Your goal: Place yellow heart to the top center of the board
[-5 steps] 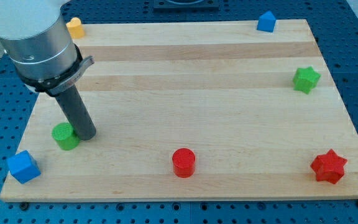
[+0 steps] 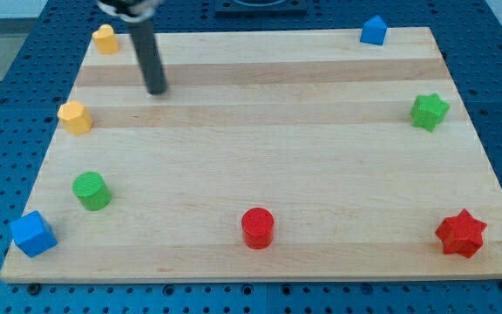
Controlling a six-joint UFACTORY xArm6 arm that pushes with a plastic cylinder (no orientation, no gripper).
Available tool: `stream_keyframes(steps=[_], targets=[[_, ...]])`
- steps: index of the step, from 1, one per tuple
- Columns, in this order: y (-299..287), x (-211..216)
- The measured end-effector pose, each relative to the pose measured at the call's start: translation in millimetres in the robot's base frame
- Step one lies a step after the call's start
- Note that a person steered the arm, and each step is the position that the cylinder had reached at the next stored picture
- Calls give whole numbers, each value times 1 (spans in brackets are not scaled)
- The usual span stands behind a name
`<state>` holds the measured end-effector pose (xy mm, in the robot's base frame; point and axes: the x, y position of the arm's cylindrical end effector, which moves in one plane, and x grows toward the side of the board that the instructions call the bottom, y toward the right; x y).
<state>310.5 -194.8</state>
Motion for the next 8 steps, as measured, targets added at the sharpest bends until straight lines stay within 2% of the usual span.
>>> stream_keyframes(steps=[1, 2, 4, 5, 7, 8], targets=[[-91, -49], [-110, -59], [-110, -62], [-110, -94], [-110, -119], [-108, -116]])
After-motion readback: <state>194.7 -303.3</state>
